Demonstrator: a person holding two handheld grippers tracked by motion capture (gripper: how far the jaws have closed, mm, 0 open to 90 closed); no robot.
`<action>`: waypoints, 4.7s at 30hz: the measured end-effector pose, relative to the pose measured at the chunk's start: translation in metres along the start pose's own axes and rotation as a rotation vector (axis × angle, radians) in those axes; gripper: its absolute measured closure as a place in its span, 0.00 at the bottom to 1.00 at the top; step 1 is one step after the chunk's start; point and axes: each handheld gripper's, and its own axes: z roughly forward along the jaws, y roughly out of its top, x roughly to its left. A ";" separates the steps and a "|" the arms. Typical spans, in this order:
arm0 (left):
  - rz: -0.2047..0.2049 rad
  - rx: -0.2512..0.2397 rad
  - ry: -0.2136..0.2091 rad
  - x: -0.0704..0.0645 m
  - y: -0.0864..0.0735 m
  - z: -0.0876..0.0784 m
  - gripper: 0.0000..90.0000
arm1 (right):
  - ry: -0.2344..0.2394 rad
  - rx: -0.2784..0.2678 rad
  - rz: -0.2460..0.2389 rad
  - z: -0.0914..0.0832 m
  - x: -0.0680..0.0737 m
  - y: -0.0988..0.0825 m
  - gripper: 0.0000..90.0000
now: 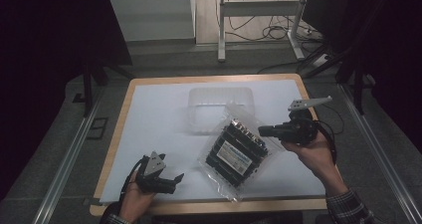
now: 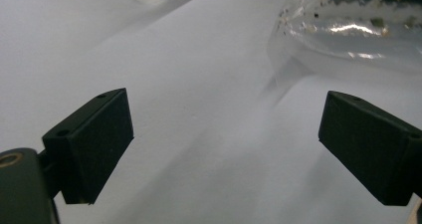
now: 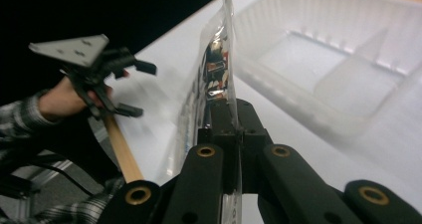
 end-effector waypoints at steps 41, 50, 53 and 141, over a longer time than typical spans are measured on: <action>-0.048 0.015 -0.037 -0.001 0.003 -0.004 0.09 | -0.010 -0.122 -0.007 -0.011 -0.012 0.091 0.99; -0.040 0.020 -0.030 -0.001 0.003 -0.004 0.09 | -0.021 -0.129 -0.010 0.003 -0.016 0.114 0.99; -0.035 0.021 -0.024 -0.002 0.003 -0.003 0.09 | -0.034 -0.136 -0.020 0.010 -0.018 0.127 0.99; -0.019 0.042 -0.022 -0.005 0.003 0.000 0.09 | -0.204 -0.080 -0.099 0.128 -0.082 0.143 0.98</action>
